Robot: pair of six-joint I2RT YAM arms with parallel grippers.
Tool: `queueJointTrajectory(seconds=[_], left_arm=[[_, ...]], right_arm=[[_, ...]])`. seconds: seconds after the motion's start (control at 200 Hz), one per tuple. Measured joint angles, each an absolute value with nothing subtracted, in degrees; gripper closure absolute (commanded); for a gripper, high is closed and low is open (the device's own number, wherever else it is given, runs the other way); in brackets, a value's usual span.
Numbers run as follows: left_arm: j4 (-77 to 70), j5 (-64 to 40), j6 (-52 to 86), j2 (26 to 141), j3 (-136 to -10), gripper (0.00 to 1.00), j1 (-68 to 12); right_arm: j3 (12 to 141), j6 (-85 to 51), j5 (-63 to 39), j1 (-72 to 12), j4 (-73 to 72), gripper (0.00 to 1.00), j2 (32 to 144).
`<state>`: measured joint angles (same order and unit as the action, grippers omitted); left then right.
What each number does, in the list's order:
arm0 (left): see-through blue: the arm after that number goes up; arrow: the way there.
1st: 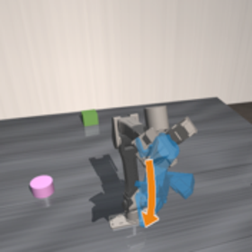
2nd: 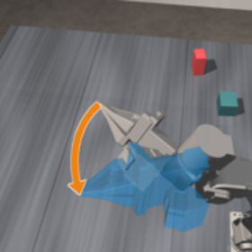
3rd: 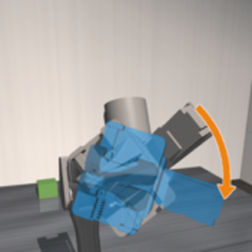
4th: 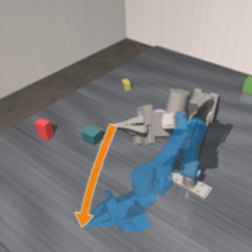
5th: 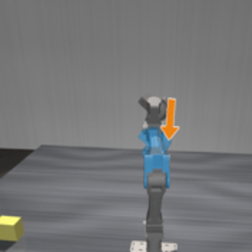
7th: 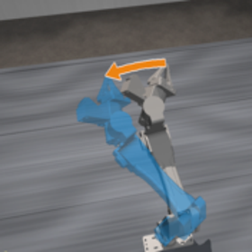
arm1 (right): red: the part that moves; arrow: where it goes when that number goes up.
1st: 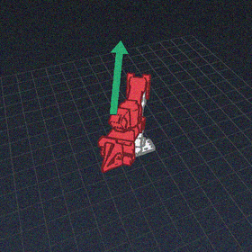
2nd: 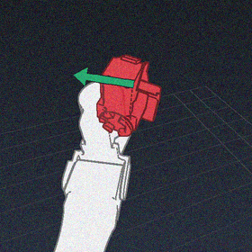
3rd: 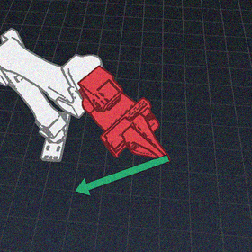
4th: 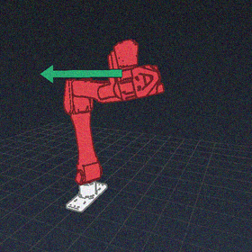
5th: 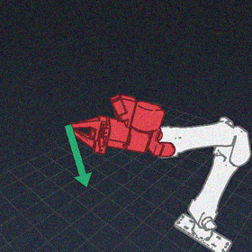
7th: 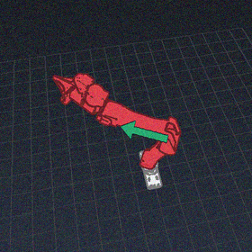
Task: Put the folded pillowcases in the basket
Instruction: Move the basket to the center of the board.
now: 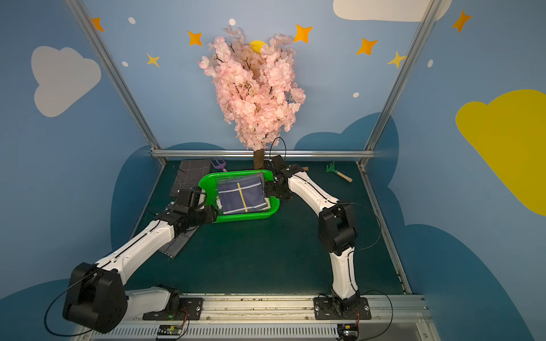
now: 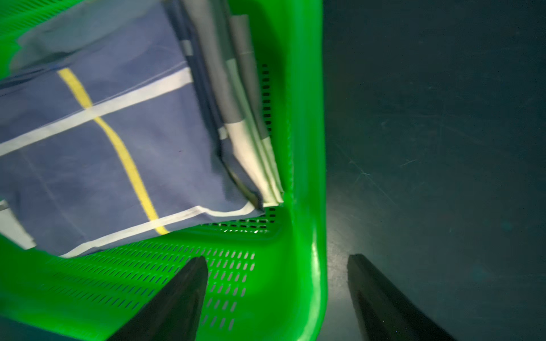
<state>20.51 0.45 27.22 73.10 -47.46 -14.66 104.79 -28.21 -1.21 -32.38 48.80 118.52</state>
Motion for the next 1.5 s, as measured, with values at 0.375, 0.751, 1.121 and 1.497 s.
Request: queueJointTrajectory(seconds=[0.375,0.751,1.121,1.497], left_arm=[[20.1,1.2,27.2,72.8,-47.4,0.51,-14.7],[20.3,1.8,27.2,72.8,-47.4,0.50,-14.6],[20.7,2.2,27.2,72.7,-47.0,0.50,-14.6],[21.2,2.9,27.2,72.5,-46.4,0.43,-14.6]], right_arm=[[105.3,-26.0,-3.9,-31.6,50.6,1.00,122.5],[98.1,-26.5,-4.6,-30.4,47.8,1.00,118.3],[84.8,-23.9,-4.7,-24.2,45.1,0.98,109.2],[79.1,-21.3,-5.0,-18.2,43.7,0.74,104.9]])
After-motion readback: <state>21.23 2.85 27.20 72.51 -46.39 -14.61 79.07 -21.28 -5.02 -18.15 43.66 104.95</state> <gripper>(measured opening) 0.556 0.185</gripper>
